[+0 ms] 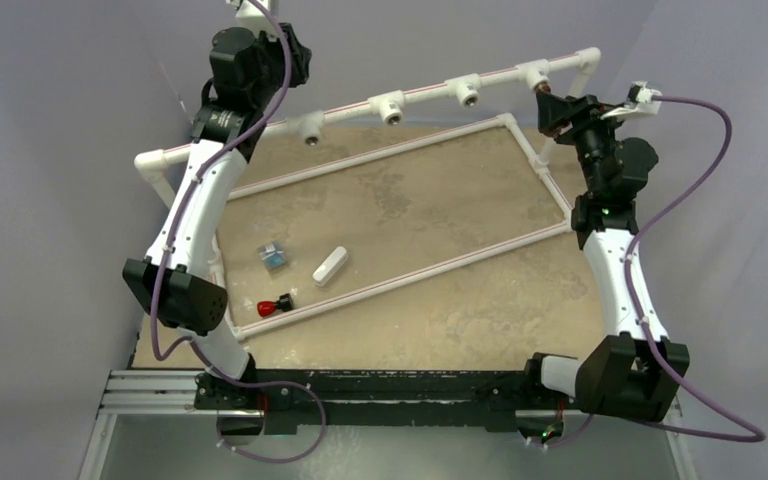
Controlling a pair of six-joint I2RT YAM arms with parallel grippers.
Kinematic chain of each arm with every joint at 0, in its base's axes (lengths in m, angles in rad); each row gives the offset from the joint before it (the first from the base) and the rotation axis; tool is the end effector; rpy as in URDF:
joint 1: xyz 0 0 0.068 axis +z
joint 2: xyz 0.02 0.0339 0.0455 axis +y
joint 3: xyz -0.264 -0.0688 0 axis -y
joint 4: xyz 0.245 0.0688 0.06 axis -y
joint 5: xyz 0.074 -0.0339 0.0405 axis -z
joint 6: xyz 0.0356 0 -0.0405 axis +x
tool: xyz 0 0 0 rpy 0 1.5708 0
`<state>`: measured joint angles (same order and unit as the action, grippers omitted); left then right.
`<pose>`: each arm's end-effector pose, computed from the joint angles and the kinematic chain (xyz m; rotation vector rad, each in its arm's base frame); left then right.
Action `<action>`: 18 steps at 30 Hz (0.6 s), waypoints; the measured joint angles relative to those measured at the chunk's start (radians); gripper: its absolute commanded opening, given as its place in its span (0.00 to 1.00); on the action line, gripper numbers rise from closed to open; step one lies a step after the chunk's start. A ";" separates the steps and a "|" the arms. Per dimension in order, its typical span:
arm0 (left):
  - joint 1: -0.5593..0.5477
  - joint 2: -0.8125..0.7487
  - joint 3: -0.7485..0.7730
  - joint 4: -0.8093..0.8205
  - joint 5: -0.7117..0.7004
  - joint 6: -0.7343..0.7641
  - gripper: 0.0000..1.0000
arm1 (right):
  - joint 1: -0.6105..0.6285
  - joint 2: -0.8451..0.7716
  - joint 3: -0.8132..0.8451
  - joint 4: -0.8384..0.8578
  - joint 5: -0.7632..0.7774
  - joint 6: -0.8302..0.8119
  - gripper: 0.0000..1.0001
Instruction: Install the water faucets
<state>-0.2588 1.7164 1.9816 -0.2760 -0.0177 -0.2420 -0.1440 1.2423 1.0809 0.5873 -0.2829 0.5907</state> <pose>0.3758 -0.0988 0.4956 -0.0006 1.5942 -0.3771 0.2833 -0.0310 0.4279 0.1762 1.1672 0.5562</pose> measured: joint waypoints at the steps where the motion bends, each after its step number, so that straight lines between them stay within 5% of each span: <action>1: 0.007 -0.009 -0.010 -0.004 0.011 -0.011 0.31 | 0.003 -0.009 0.000 0.001 -0.005 -0.040 0.75; 18: 0.036 -0.181 -0.082 -0.023 0.197 -0.082 0.42 | 0.015 -0.110 -0.066 -0.010 -0.002 -0.736 0.76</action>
<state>-0.2226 1.5352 1.8992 -0.2993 0.1791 -0.3237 -0.1291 1.1320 1.0149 0.5770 -0.2844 -0.1455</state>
